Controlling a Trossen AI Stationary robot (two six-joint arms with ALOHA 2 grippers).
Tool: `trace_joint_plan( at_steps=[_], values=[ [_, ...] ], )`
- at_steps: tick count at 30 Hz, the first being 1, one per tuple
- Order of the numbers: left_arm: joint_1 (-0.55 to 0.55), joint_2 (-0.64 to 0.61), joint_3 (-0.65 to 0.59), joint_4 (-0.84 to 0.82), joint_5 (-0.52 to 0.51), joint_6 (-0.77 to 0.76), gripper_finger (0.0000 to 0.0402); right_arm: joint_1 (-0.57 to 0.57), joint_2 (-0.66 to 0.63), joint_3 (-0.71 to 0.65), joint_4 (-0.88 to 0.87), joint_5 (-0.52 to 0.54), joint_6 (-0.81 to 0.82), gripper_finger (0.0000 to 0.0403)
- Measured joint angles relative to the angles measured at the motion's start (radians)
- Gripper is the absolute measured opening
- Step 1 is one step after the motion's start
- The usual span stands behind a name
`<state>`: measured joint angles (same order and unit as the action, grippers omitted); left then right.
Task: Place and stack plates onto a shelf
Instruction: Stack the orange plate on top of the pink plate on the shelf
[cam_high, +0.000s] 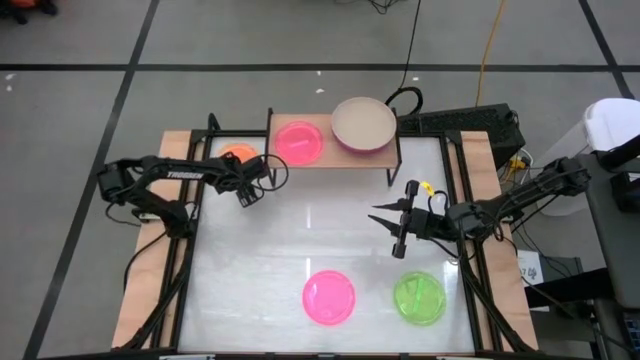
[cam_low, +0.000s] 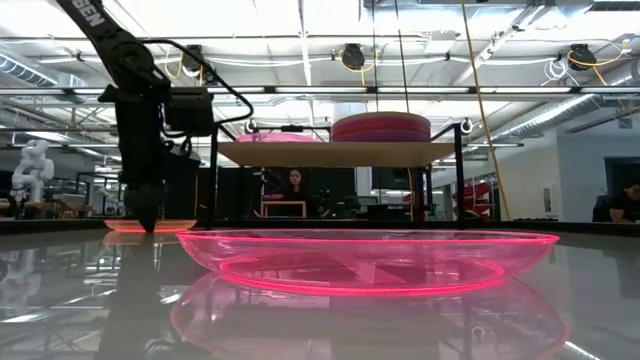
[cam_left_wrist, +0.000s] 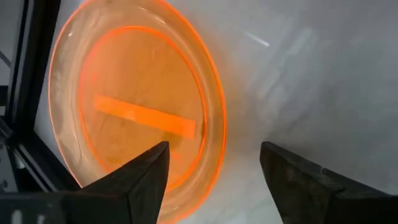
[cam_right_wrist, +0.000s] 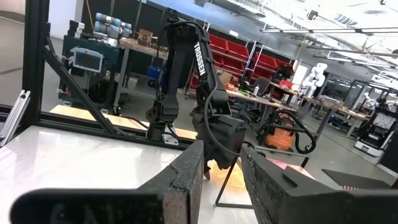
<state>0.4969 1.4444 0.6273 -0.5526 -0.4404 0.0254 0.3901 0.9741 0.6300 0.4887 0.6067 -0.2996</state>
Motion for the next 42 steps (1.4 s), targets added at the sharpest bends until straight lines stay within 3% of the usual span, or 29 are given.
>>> trace_joint_plan(
  at_steps=[16, 34, 42],
  values=[
    [0.061, 0.015, 0.004, 0.017, 0.031, -0.013, 0.0247, 0.000, 0.000, 0.000, -0.022, 0.000, 0.022, 0.0091],
    [0.074, 0.015, 0.000, -0.086, 0.089, -0.082, 0.0012, 0.000, 0.000, 0.001, -0.022, 0.000, 0.023, 0.0091],
    [-0.005, -0.061, -0.003, -0.160, 0.101, -0.171, 0.0004, 0.000, 0.000, 0.001, -0.023, 0.000, 0.020, 0.0091]
  ],
)
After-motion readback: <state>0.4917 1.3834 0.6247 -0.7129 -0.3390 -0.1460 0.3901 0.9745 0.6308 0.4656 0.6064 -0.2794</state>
